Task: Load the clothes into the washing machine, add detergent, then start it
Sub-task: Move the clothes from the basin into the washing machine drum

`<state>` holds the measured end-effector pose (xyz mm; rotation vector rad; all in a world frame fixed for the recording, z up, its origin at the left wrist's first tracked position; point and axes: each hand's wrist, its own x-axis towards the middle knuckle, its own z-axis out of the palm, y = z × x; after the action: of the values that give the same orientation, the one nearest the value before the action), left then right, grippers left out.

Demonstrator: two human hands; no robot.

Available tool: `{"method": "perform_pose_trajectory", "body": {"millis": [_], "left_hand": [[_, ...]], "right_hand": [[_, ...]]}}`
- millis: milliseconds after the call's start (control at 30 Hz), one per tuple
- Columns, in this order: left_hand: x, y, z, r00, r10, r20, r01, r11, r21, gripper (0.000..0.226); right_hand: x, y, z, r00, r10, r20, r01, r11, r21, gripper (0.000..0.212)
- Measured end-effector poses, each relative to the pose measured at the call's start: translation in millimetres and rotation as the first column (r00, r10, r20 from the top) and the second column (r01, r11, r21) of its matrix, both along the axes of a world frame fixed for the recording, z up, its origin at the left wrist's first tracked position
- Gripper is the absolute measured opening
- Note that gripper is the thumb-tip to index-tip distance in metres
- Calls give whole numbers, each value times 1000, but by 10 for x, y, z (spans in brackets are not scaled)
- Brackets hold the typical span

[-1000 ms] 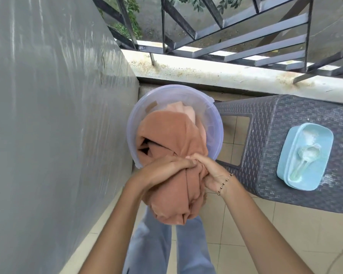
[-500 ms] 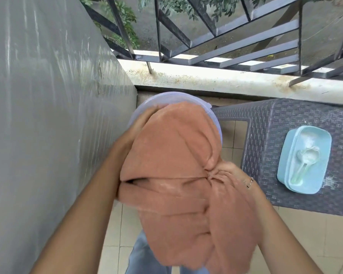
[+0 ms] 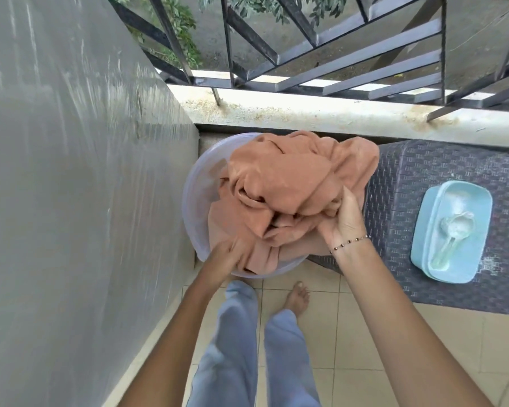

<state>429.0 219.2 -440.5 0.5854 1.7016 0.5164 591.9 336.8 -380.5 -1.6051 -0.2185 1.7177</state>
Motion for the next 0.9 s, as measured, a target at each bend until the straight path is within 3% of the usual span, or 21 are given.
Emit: {"method": "perform_pose_trajectory", "body": {"millis": [67, 100, 133, 200, 267, 333, 367, 400, 467, 567, 600, 667, 767, 800, 867, 900], "left_hand": [[-2, -131, 38, 965, -248, -80, 242, 967, -79, 28], [-10, -190, 10, 945, -295, -140, 285, 955, -87, 26], [-12, -217, 64, 939, -289, -189, 274, 957, -100, 23], [30, -50, 285, 991, -63, -119, 52, 994, -92, 23], [3, 62, 439, 954, 282, 104, -269, 955, -129, 20], [-92, 17, 535, 802, 481, 355, -450, 876, -172, 20], [-133, -14, 571, 724, 522, 450, -496, 848, -185, 24], [-152, -34, 598, 705, 520, 482, -504, 846, -175, 32], [-118, -45, 627, 780, 457, 428, -460, 882, -103, 61], [-42, 1, 631, 907, 320, 272, -341, 940, 30, 82], [-38, 10, 619, 938, 269, 218, -283, 958, 37, 79], [-49, -1, 575, 971, 217, 98, -216, 976, -21, 58], [-55, -77, 516, 959, 283, 12, -282, 958, -59, 17], [-67, -76, 505, 955, 298, -7, -298, 953, -51, 12], [-121, -26, 505, 957, 282, -62, -285, 958, -39, 16], [-161, -3, 500, 957, 278, -85, -282, 959, -42, 20]], "right_hand": [[-20, -24, -87, 983, 47, 175, -55, 998, 43, 18], [-40, -68, -97, 934, 122, 336, -156, 985, 74, 20], [-60, -115, -103, 860, 186, 474, -261, 960, 97, 40], [-97, -255, -112, 650, 254, 717, -498, 855, 148, 57], [-80, -390, -150, 529, 233, 816, -582, 799, 149, 61], [-56, -433, -204, 552, 213, 806, -524, 841, 137, 65], [-50, -437, -226, 588, 211, 781, -475, 871, 122, 65], [-49, -442, -257, 641, 218, 736, -422, 901, 101, 62], [-35, -468, -329, 750, 267, 605, -350, 936, 21, 57], [0, -549, -440, 745, 471, 472, -417, 881, -222, 48], [7, -589, -469, 699, 548, 460, -477, 836, -271, 40], [6, -631, -481, 500, 674, 544, -626, 715, -312, 33], [-39, -592, -387, 327, 658, 679, -729, 632, -262, 48], [-51, -558, -351, 255, 630, 734, -767, 594, -244, 52], [-68, -474, -287, 106, 621, 777, -875, 429, -224, 53], [-71, -428, -259, 135, 688, 713, -922, 350, -164, 51]]}}
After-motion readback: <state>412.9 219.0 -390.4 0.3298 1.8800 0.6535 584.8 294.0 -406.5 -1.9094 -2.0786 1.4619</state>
